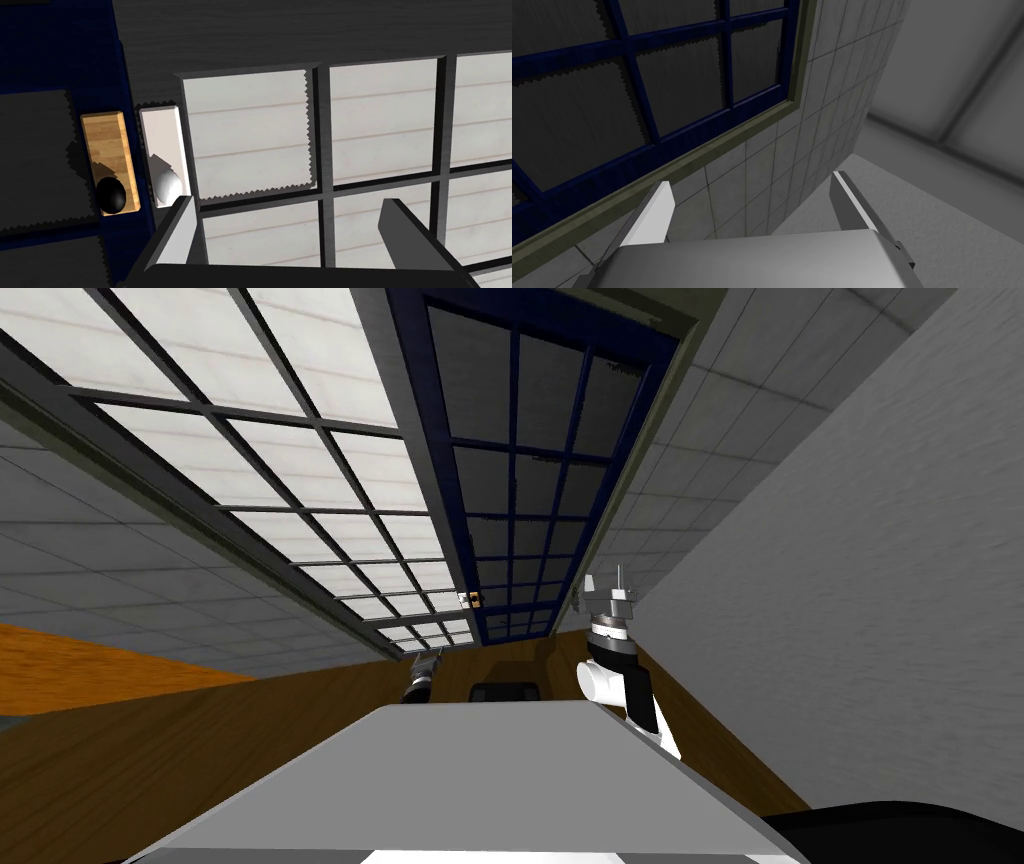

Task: Pull the door open

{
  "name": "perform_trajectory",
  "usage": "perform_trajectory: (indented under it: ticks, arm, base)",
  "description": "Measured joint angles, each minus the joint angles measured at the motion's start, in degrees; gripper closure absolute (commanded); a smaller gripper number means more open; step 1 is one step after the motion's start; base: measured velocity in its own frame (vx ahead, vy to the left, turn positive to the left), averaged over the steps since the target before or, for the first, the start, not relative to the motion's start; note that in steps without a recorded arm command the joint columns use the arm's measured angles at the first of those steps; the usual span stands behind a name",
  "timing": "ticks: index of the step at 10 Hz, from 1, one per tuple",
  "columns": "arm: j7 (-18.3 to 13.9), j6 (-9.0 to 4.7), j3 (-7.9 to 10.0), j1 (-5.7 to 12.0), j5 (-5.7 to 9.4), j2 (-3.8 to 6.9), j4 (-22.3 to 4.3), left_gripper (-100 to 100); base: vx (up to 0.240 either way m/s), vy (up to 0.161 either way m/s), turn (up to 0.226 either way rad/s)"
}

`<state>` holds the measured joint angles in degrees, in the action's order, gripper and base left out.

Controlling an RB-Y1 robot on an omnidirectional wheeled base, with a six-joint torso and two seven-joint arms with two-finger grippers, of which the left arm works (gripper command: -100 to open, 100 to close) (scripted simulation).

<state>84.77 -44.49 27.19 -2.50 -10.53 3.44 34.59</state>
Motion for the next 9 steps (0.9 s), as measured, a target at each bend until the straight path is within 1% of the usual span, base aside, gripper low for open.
perform_trajectory:
  ticks: [1,2,3,4,5,6,7,8,9]
  arm:
    - [0.0,-0.14,-0.12,0.74,-0.01,-0.53,0.6,-100]
    - [0.5,-0.94,0.11,2.90,0.20,-0.60,-1.2,-100]
    - [0.5,-0.41,-0.16,2.60,0.05,-1.25,0.6,-100]
    - [0.2,-0.10,-0.46,3.42,-0.02,-1.43,1.3,-100]
    - [0.4,-0.50,-0.56,4.59,-0.01,-1.97,1.1,-100]
    - [0.8,-1.71,-0.46,6.45,0.14,-1.99,-0.7,-100]
    - [1.0,-2.15,-0.46,7.28,0.18,-2.15,-1.1,-100]
    - [0.9,-1.45,-0.71,6.77,0.03,-2.46,0.5,-100]
    - [0.8,-0.81,-1.00,6.79,-0.11,-3.04,1.8,-100]
  base:
    - [0.171,0.074,-0.110]
    - [0.105,0.055,-0.040]
    - [0.131,0.041,-0.135]
    - [0.189,0.082,-0.129]
    - [0.178,0.083,-0.107]
    - [0.116,0.053,-0.034]
    - [0.042,0.020,0.012]
    - [0.064,0.024,-0.048]
    - [0.124,0.040,-0.116]
